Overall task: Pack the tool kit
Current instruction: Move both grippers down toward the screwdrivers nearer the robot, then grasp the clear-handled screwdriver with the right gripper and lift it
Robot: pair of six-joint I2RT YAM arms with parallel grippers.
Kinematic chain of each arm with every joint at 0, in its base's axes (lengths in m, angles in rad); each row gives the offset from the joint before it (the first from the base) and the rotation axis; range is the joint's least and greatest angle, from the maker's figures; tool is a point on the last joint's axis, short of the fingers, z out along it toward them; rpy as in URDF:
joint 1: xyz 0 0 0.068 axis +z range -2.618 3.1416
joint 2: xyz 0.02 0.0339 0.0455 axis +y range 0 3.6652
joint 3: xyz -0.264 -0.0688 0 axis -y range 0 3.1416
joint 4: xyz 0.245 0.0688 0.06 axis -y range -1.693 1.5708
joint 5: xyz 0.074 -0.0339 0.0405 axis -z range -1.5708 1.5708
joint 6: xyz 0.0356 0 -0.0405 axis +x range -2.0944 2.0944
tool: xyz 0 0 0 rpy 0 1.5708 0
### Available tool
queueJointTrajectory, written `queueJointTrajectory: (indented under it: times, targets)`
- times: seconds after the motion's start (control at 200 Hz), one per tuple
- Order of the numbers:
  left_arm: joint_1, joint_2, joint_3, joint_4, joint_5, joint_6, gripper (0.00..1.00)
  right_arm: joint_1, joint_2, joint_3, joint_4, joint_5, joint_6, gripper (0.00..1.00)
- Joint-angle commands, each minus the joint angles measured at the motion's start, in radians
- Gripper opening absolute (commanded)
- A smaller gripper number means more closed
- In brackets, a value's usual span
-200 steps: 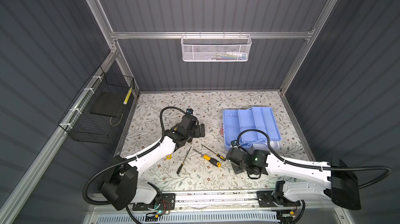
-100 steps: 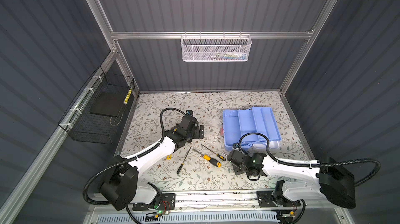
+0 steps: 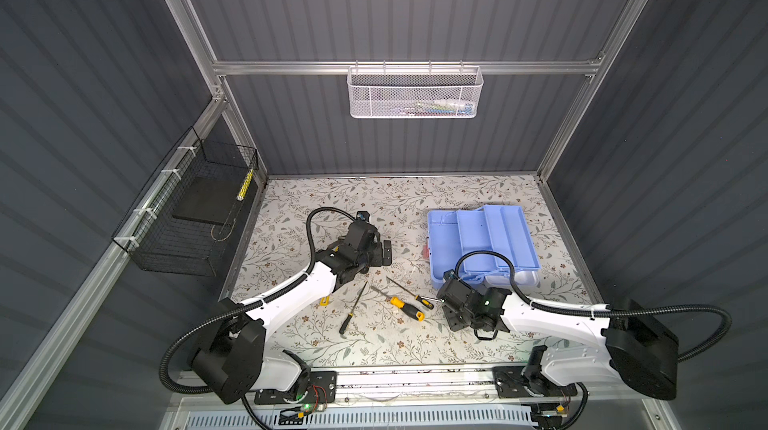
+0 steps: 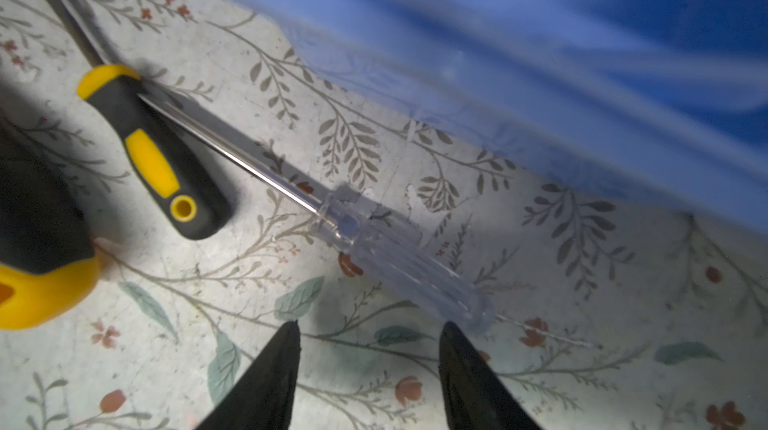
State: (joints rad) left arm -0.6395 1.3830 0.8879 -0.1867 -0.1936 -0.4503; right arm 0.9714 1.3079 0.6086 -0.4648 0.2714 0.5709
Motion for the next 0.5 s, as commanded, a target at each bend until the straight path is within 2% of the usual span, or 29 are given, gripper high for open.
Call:
queueJointTrajectory:
  times: [0.0,0.25,0.495]
  targets:
    - [0.009,-0.010,-0.016,-0.001,0.015,-0.014,1.00,0.007,0.023,0.053,-0.053,0.000,-0.024,0.59]
    - [0.012,-0.019,-0.026,0.000,0.019,-0.013,1.00,0.002,0.031,0.074,-0.057,0.024,-0.049,0.61]
    - [0.014,-0.036,-0.037,0.000,0.020,-0.015,1.00,-0.053,0.097,0.097,-0.037,-0.035,-0.091,0.66]
